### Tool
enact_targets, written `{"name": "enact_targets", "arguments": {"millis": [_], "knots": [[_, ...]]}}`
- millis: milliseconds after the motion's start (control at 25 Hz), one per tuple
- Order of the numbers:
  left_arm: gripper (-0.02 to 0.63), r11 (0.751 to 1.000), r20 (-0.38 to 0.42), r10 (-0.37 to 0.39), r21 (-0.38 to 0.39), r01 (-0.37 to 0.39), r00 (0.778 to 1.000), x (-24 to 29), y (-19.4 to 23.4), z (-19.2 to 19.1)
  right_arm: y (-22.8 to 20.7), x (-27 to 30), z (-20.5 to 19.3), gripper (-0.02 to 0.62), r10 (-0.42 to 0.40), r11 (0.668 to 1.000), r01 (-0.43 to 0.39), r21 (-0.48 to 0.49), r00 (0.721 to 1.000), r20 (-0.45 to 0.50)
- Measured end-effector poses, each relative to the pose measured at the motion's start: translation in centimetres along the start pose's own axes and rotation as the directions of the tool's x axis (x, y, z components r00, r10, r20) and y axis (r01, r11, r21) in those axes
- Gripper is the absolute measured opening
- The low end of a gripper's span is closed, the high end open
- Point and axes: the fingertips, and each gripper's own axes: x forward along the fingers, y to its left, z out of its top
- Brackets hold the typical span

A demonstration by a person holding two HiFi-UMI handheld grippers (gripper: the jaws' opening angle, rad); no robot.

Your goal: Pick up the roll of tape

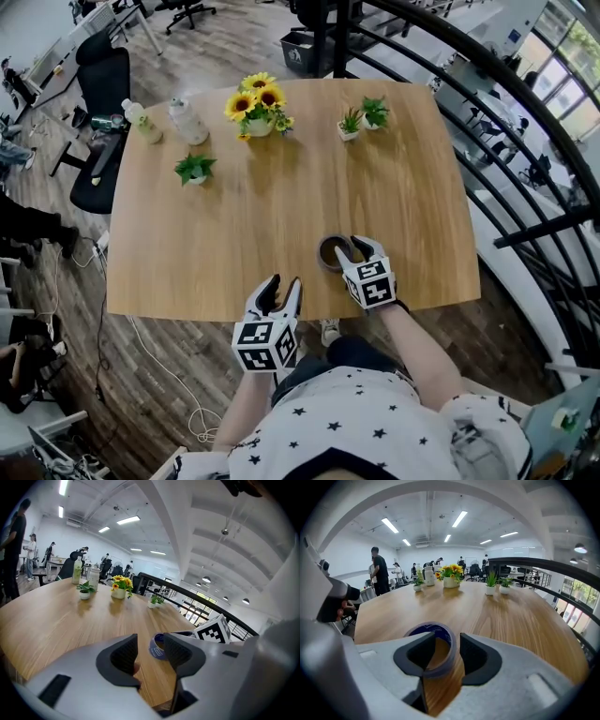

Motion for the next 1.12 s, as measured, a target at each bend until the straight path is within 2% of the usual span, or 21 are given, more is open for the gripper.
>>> {"name": "enact_targets", "arguments": {"millis": [400,1120], "knots": [[0.169,1.0,-0.002,0.023,-0.016,-0.023,1.0,0.3,0.7,0.3,-0.4,1.5,-0.6,0.086,-0.005,1.0,0.005,-0.008,0.998,-0.068],[0.169,1.0,0.012,0.015,-0.014,-0.014,1.0,-0.9,0.1,-0.5,-0.3,0.2,-0.6,0.066,-0.047,0.999,0.047,-0.021,0.998,-0.041]]}}
